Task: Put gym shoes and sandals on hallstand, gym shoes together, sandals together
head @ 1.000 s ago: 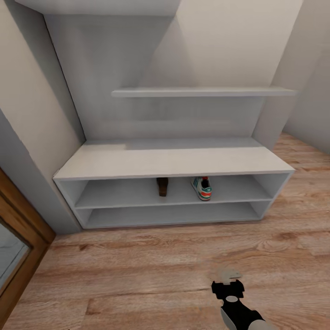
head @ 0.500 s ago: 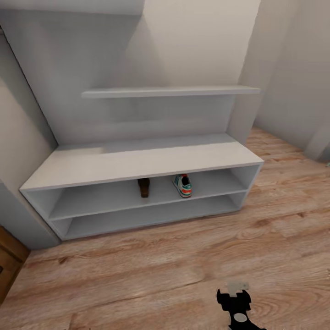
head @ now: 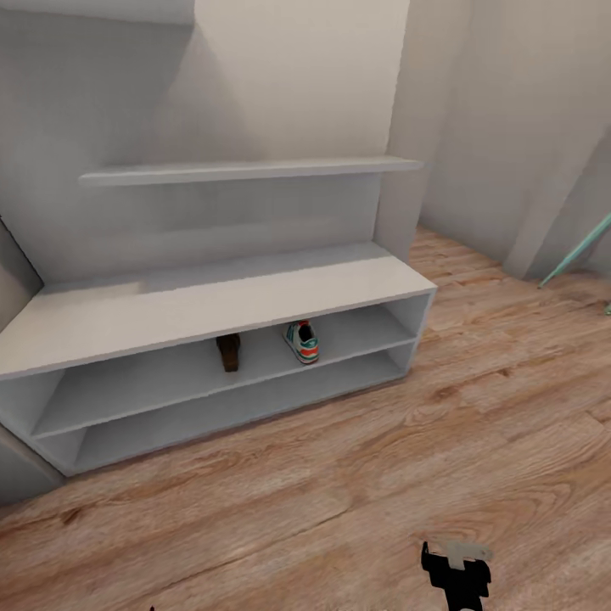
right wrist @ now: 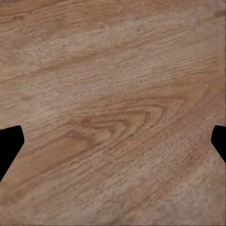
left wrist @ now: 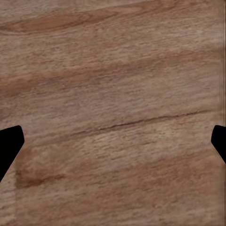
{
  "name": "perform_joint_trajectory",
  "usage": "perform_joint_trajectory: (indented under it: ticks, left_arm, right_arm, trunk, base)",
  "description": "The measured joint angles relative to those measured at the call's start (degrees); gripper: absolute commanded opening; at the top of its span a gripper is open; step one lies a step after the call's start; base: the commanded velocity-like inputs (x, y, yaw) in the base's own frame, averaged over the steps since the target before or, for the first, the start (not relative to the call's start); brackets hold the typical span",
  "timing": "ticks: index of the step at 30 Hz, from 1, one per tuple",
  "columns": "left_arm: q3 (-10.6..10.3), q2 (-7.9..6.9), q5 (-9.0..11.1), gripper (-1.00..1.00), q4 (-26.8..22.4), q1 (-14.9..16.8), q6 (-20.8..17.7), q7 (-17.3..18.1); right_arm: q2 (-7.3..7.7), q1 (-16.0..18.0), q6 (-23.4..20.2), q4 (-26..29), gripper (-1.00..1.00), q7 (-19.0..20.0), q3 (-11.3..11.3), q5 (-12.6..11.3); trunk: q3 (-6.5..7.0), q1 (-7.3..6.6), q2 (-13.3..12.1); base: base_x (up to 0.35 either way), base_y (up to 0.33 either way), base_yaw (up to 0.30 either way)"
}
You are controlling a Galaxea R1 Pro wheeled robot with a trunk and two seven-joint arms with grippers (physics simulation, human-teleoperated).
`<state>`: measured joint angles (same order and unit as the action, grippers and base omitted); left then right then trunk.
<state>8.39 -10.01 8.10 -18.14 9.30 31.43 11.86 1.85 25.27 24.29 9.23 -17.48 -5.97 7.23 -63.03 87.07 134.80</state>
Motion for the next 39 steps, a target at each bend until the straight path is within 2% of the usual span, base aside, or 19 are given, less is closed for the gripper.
perform_joint_trajectory:
  ticks: [3,20,28,39]
  left_arm:
    - [0.00,0.00,0.04,1.00,0.00,0.00,-0.02,-0.07]
    - [-0.02,-0.05,4.36,1.00,0.09,0.00,-0.02,-0.06]
    - [-0.07,-0.06,4.65,1.00,0.09,0.00,0.00,-0.03]
    - [-0.08,-0.01,4.67,1.00,0.16,0.00,0.00,-0.02]
  right_arm:
    - [0.14,-0.18,0.11,0.00,1.00,0.00,-0.01,-0.28]
    - [0.20,-0.53,0.23,-0.97,1.00,0.08,-0.07,-0.53]
    - [0.08,-0.53,0.23,-1.08,1.00,0.13,-0.06,-0.54]
    - [-0.23,-0.53,0.23,-1.06,1.00,0.18,-0.06,-0.59]
  trunk:
    - [0.00,0.00,0.00]
    - [0.00,0.00,0.00]
    - [0.00,0.00,0.00]
    - [1.97,-2.41,-4.40]
  base:
    - [0.000,0.000,-0.300]
    - [0.000,0.000,-0.300]
    - [0.000,0.000,-0.300]
    - [0.000,0.000,-0.300]
